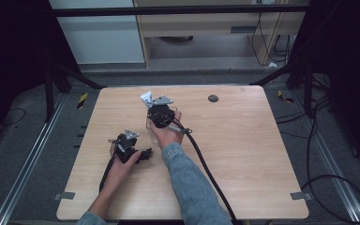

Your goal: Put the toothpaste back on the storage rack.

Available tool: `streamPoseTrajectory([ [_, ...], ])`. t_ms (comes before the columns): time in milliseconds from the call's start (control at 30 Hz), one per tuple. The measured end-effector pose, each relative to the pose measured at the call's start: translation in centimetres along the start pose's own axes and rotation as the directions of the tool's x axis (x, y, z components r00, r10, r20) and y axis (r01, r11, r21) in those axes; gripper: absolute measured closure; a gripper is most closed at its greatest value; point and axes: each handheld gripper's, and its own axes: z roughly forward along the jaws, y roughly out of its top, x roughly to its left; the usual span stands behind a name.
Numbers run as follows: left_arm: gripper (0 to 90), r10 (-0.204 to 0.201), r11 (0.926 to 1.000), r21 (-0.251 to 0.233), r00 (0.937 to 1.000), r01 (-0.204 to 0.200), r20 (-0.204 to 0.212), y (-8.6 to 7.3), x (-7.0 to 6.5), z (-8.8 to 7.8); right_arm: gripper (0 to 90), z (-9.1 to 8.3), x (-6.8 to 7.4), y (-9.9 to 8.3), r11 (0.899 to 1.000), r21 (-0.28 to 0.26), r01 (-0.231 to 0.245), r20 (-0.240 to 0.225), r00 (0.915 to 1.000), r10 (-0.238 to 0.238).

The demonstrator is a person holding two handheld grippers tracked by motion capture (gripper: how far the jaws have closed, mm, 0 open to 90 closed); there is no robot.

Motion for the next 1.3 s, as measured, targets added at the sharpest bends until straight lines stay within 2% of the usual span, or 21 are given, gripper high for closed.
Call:
streamPoseTrajectory([
  [333,0.0,-0.002,1.0,-0.002,1.0,0.002,0.0,0.0,0.0,0.0,70.9,-0.3,-0.2,-0.2,1.0,0.011,0.0,0.006,1.0,0.0],
  [733,0.0,-0.004,1.0,-0.004,1.0,0.004,0.0,0.0,0.0,0.0,70.9,-1.5,-0.9,-0.9,1.0,0.007,-0.015,0.012,0.9998,0.015],
  [1300,0.0,-0.005,1.0,-0.004,1.0,0.005,0.0,0.0,0.0,0.1,70.8,-2.2,-1.0,-0.8,1.0,0.008,-0.015,0.0,0.9999,0.015],
])
